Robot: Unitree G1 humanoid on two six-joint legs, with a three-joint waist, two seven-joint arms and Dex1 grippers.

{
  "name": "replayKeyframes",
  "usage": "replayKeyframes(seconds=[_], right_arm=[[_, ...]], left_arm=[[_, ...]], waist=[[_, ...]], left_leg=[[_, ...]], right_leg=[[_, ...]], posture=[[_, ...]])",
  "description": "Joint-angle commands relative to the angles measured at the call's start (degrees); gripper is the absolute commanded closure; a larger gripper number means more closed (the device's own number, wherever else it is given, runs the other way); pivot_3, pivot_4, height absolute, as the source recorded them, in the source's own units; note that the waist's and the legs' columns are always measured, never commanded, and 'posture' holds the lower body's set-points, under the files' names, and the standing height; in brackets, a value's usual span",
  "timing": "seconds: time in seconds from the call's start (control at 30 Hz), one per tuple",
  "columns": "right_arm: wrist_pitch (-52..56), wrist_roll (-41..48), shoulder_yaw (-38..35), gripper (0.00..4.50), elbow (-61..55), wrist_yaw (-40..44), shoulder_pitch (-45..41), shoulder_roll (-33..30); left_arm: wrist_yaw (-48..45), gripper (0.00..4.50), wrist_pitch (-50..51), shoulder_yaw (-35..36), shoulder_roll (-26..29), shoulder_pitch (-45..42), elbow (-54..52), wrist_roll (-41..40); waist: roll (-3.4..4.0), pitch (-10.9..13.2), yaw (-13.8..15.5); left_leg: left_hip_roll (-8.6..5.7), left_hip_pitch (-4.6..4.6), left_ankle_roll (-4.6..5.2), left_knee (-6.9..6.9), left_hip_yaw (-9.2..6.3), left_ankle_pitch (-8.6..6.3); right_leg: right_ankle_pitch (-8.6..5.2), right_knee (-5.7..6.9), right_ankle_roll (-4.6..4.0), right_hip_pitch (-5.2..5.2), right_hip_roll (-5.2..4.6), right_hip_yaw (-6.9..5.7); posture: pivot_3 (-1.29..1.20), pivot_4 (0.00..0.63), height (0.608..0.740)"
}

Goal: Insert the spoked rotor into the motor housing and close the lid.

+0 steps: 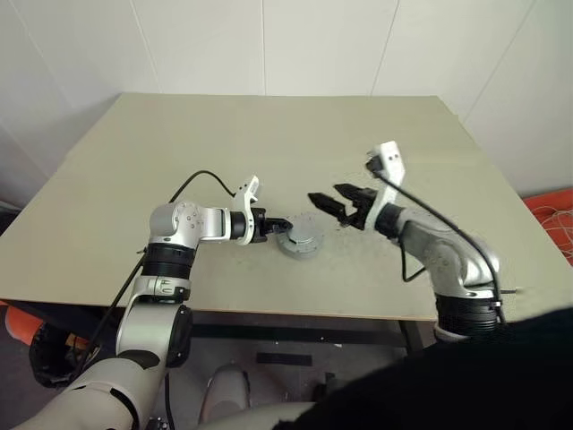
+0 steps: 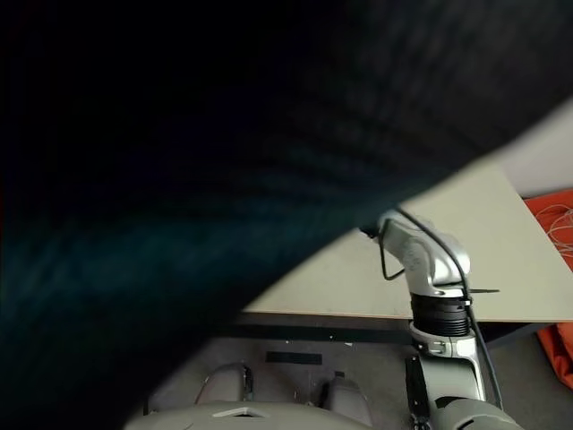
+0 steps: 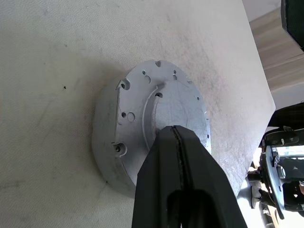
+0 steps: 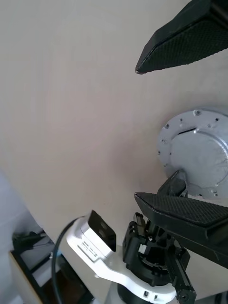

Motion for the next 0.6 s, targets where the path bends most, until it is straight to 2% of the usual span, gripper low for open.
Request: replayKeyframes(seconds=[0.03, 0.27, 0.43, 0.6], right_arm=[[10.7, 6.3, -6.8, 0.04, 0.9, -1.9, -2.0, -1.5], [30.4, 11.3, -16.9, 0.04, 3.0, -6.2, -5.0, 1.3], [31.5, 15.2, -16.7, 0.04, 3.0, -9.9, -3.0, 4.6], [31.5, 13.7, -15.7, 0.04, 3.3, -12.5, -1.0, 8.2]], left_arm=[[-0.8, 4.5, 0.3, -1.3, 0.2, 0.6, -0.5, 0.1], [-3.6, 4.5, -1.3, -1.7, 0.0, 1.6, -3.5, -1.1], [-3.9, 4.5, -1.4, -1.4, 0.2, 2.7, -5.2, -1.4], [-3.6, 4.5, -1.0, -1.1, 0.5, 3.3, -6.5, -1.7]], waist=[[0.01, 0.0, 0.1], [0.07, 0.0, 0.3], [0.11, 0.0, 1.1], [0.13, 0.0, 1.4]], left_leg=[[0.0, 0.0, 0.0, 0.0, 0.0, 0.0], [0.01, 0.01, -0.01, 0.0, 0.0, 0.01], [0.02, -0.01, -0.02, 0.0, 0.02, 0.01], [0.01, -0.06, -0.03, 0.01, 0.02, 0.02]], right_leg=[[0.0, 0.01, 0.0, 0.0, 0.0, 0.0], [0.01, 0.04, 0.01, -0.02, 0.01, -0.01], [0.02, 0.06, 0.01, -0.06, 0.0, -0.01], [0.03, 0.07, 0.03, -0.1, -0.02, -0.02]], posture=[[0.0, 0.0, 0.74], [0.0, 0.0, 0.74], [0.0, 0.0, 0.74], [0.0, 0.0, 0.74]])
